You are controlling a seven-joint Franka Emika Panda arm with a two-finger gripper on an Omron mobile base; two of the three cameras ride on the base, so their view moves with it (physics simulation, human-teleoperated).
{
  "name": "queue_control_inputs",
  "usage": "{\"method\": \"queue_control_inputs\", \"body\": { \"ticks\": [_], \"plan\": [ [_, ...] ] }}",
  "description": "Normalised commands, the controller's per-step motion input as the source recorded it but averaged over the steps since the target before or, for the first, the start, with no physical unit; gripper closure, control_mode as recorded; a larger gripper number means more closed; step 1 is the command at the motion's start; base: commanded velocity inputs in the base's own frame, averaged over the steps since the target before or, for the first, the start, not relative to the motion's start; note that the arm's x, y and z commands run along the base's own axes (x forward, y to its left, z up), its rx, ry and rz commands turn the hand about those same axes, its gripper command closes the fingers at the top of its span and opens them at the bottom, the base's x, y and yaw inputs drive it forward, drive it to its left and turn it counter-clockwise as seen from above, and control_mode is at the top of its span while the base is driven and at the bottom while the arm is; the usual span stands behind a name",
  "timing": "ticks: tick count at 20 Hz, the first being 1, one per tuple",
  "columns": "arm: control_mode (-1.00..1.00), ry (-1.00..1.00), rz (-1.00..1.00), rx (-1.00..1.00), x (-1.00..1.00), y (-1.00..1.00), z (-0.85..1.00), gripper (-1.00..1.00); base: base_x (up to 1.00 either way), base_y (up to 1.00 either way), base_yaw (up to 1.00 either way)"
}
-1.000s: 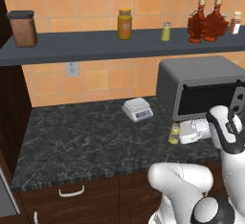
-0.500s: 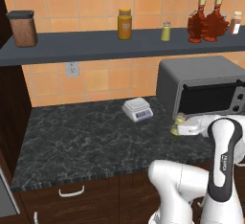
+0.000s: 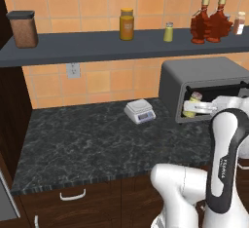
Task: Put the shaker and condiment bottle from the counter next to their counterparts in the cabinet.
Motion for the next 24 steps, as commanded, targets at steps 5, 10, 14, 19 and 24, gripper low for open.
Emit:
{"method": "queue_control_inputs", "body": {
  "ticks": [5,10,14,19,24],
  "plan": [
    [-1.00,0.09,-0.34,0.00,-0.29,0.00,0.99,1.00,0.00,0.00,0.00],
    [-1.00,0.09,-0.30,0.00,-0.16,0.00,0.99,1.00,0.00,0.00,0.00],
    [-1.00,0.04,-0.22,0.00,-0.05,0.00,0.90,1.00,0.00,0.00,0.00],
    [-1.00,0.00,-0.09,-0.05,-0.11,0.06,0.47,1.00,0.00,0.00,0.00],
    [-1.00,-0.06,-0.03,-0.02,0.02,0.07,0.36,1.00,0.00,0.00,0.00]
  ]
}}
